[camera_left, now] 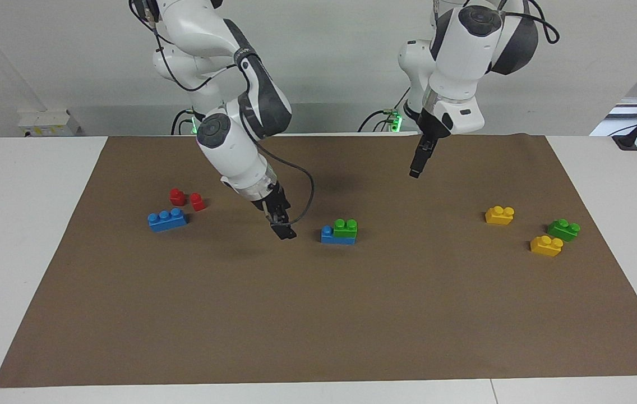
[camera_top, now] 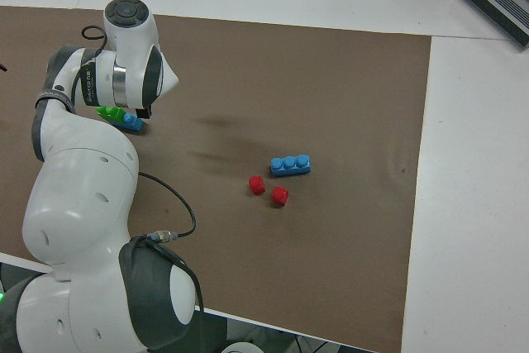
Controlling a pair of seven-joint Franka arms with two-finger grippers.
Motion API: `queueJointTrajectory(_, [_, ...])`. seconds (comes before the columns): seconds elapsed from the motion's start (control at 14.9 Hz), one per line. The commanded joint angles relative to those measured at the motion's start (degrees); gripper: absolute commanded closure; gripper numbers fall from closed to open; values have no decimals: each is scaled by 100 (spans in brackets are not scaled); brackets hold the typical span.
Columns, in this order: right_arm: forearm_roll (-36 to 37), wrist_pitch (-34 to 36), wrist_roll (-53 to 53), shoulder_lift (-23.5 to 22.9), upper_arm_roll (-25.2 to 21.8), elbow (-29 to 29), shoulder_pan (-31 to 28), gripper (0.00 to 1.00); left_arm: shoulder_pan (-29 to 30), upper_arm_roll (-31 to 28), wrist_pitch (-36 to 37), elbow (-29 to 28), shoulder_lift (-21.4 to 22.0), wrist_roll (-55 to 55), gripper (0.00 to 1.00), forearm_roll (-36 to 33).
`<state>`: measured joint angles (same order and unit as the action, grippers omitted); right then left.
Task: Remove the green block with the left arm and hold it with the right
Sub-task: 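Move the left gripper toward the green-blue stack while the right gripper approaches too, then grasp the green block with the left gripper while the right gripper grasps blue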
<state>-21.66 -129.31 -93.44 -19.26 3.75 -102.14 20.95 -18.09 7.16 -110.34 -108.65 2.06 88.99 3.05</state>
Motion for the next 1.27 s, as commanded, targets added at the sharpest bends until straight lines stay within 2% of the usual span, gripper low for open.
queueJointTrajectory(0.0, [-128,-182,-77,-104,-15,-25,32,2,-282,-74,-487,-25,-310,731,0,73])
queueJointTrajectory(0.54, [-418,-797,-236,-315,-6,-262,243,2,-537,-83,-1077,344,-1163,1901,0,73])
queueJointTrajectory(0.8, [-585,-1078,-253,-490,-15,-280,419,2,-617,-92,-1340,388,-1366,2236,0,55])
queueJointTrajectory(1.0, [-585,-1228,-359,-570,-15,-307,489,2,-714,-92,-1376,397,-1480,2254,0,29])
queueJointTrajectory(1.21, [-594,-1307,-385,-631,-6,-351,515,2,-845,-109,-1254,712,-1822,2386,0,-41])
